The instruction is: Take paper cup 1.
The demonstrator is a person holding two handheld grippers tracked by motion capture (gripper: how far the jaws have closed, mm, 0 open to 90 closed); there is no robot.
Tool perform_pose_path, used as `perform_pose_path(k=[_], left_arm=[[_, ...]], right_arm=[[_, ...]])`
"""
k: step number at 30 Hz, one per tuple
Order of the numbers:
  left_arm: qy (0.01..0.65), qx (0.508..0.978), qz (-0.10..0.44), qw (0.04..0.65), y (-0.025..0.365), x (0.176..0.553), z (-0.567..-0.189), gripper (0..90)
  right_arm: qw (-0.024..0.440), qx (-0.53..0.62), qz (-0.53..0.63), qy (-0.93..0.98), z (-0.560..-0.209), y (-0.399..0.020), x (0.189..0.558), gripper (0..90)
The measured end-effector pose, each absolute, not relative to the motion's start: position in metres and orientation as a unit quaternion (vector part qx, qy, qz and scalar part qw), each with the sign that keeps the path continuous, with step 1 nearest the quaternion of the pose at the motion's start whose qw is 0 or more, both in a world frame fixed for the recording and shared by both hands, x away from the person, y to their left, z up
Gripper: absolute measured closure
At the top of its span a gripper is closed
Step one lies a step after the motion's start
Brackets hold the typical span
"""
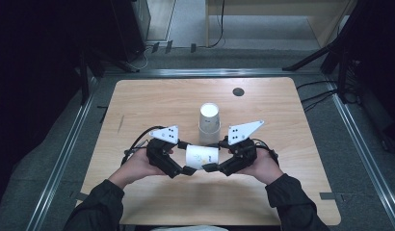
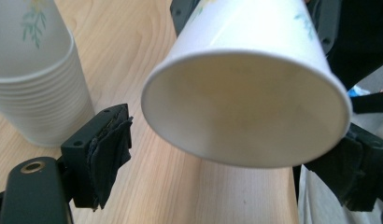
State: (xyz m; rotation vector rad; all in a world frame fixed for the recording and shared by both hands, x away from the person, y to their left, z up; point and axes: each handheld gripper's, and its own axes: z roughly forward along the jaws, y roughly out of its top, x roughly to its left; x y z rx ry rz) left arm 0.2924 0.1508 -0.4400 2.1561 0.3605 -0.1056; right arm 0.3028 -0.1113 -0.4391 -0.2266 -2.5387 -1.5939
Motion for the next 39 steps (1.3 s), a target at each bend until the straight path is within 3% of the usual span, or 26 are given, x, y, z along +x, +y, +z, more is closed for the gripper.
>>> perform_pose_path(k=[18,25,39], left_arm=[[0.126,0.876,-0.033,0.465,0.15,0.287,-0.434,23.2],[0.145,0.881,-0.017,0.449,0.16,0.291,-0.428,23.4],[0.137,0.922,0.001,0.361,0.151,0.288,-0.412,23.2]], right_arm=[[0.077,-0.071,-0.52,-0.848,-0.441,-0.106,0.301,34.0],[0.056,-0.085,-0.51,-0.854,-0.442,-0.106,0.302,24.6],[0.032,-0.086,-0.489,-0.867,-0.448,-0.104,0.303,24.7]])
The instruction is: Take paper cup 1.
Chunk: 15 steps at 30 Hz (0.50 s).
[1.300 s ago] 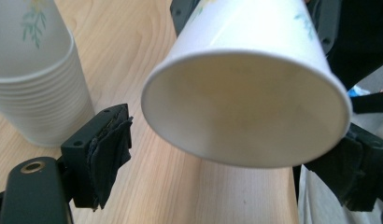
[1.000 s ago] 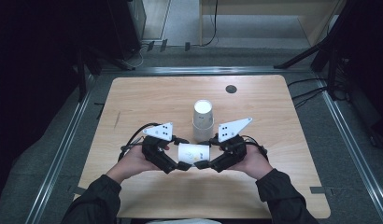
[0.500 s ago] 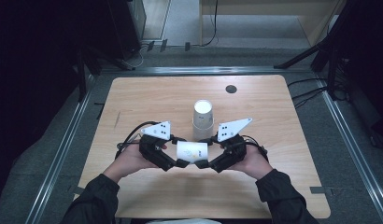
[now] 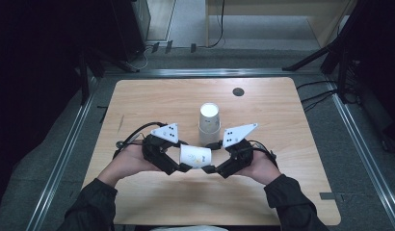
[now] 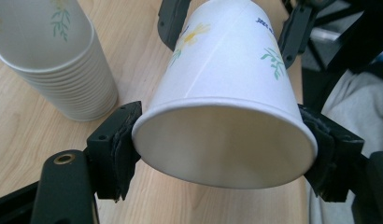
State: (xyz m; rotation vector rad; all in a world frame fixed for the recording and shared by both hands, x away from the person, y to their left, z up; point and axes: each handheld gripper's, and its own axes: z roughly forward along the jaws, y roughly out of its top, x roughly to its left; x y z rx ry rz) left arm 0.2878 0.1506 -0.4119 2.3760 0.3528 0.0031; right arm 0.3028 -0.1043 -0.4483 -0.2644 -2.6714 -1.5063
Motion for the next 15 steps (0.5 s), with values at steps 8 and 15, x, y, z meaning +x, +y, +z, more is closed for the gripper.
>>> perform_pose_path(k=[8,15], left_arm=[[0.132,0.948,0.004,0.289,0.137,0.283,-0.418,23.2],[0.119,0.957,-0.003,0.264,0.129,0.281,-0.422,23.2]], right_arm=[[0.046,-0.073,-0.47,-0.879,-0.459,-0.092,0.3,25.9],[0.063,-0.053,-0.451,-0.889,-0.468,-0.078,0.295,29.5]])
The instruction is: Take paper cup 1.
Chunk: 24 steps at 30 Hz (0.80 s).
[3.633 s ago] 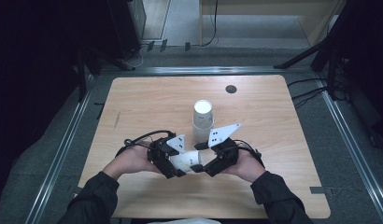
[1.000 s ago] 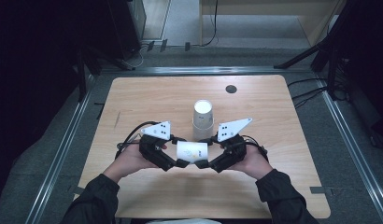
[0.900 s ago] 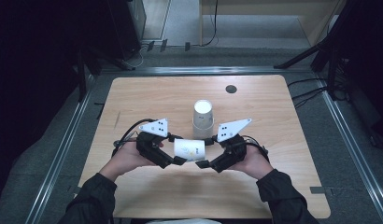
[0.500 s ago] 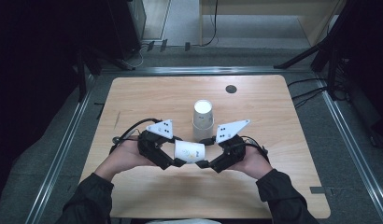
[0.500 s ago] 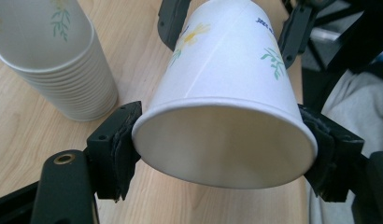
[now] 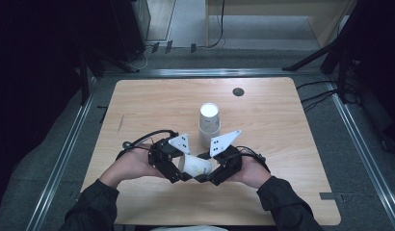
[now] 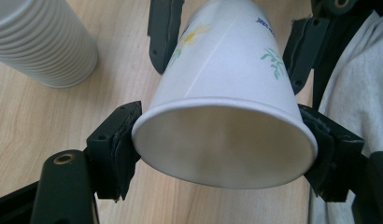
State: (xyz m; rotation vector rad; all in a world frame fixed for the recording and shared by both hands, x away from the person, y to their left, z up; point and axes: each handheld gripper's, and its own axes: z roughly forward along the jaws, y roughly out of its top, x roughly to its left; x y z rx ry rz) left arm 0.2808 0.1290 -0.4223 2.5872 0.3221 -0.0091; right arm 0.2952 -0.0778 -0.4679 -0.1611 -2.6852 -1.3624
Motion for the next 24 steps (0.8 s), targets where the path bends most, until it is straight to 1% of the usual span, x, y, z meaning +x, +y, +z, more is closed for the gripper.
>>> perform_pose_path(k=[7,14,16,18,22,24], left_arm=[[0.114,0.96,-0.01,0.256,0.126,0.281,-0.428,23.2],[0.112,0.956,-0.008,0.269,0.128,0.282,-0.429,22.3],[0.116,0.954,-0.007,0.278,0.129,0.282,-0.429,20.0],[0.115,0.952,-0.004,0.284,0.13,0.283,-0.429,13.2],[0.121,0.941,-0.013,0.315,0.136,0.285,-0.425,13.1],[0.125,0.937,-0.008,0.326,0.139,0.287,-0.424,13.0]], right_arm=[[0.064,-0.041,-0.439,-0.895,-0.471,-0.074,0.294,32.2],[0.059,-0.039,-0.439,-0.896,-0.469,-0.075,0.294,33.3],[0.061,-0.041,-0.439,-0.896,-0.469,-0.075,0.294,33.2],[0.052,-0.044,-0.443,-0.894,-0.467,-0.078,0.296,33.1],[0.052,-0.051,-0.451,-0.89,-0.465,-0.082,0.297,33.1],[0.049,-0.054,-0.462,-0.884,-0.462,-0.086,0.298,33.1]])
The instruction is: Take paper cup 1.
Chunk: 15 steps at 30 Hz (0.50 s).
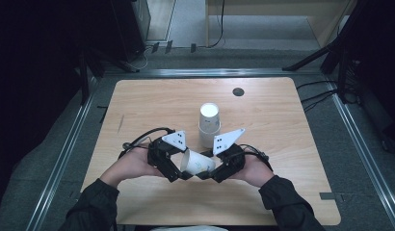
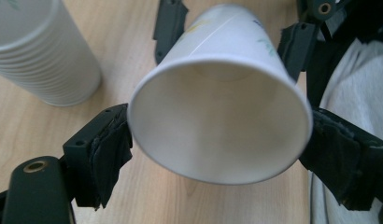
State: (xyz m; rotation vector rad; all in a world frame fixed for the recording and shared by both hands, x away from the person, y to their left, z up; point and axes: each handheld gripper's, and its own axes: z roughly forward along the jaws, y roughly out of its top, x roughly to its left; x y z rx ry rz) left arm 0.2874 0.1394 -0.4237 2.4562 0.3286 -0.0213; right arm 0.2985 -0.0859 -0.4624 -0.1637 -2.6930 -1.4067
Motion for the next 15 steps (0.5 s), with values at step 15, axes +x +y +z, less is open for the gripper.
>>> perform_pose_path(k=[15], left_arm=[[0.164,0.893,0.0,0.42,0.154,0.29,-0.43,12.8]], right_arm=[[0.042,-0.079,-0.507,-0.857,-0.452,-0.105,0.306,32.9]])
